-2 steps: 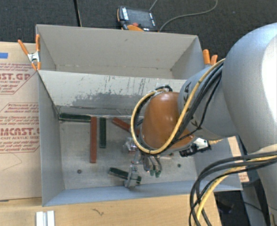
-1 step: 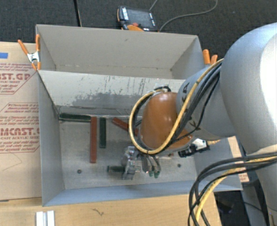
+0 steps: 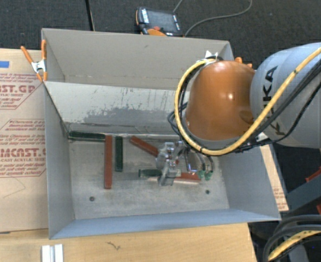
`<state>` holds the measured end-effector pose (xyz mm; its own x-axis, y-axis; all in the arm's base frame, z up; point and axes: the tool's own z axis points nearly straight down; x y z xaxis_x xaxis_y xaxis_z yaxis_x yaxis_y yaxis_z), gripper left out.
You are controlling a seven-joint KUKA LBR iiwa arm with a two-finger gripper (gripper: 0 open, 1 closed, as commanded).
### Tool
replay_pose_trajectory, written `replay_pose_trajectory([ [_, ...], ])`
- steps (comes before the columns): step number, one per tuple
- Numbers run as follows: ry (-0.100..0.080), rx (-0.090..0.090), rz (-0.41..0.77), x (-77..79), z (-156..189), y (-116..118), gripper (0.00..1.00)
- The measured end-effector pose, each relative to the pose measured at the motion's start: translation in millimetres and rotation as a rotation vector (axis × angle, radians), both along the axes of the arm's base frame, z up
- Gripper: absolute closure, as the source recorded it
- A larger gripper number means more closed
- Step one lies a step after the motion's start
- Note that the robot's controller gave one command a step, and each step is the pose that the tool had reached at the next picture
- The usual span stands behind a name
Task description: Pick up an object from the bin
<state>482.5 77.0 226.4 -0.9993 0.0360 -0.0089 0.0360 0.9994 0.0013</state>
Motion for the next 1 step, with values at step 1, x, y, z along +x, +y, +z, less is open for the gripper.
replay_pose_trajectory([
  [1,0.008,0.000,-0.041,1.8,-4.2,-16.7,1.00],
])
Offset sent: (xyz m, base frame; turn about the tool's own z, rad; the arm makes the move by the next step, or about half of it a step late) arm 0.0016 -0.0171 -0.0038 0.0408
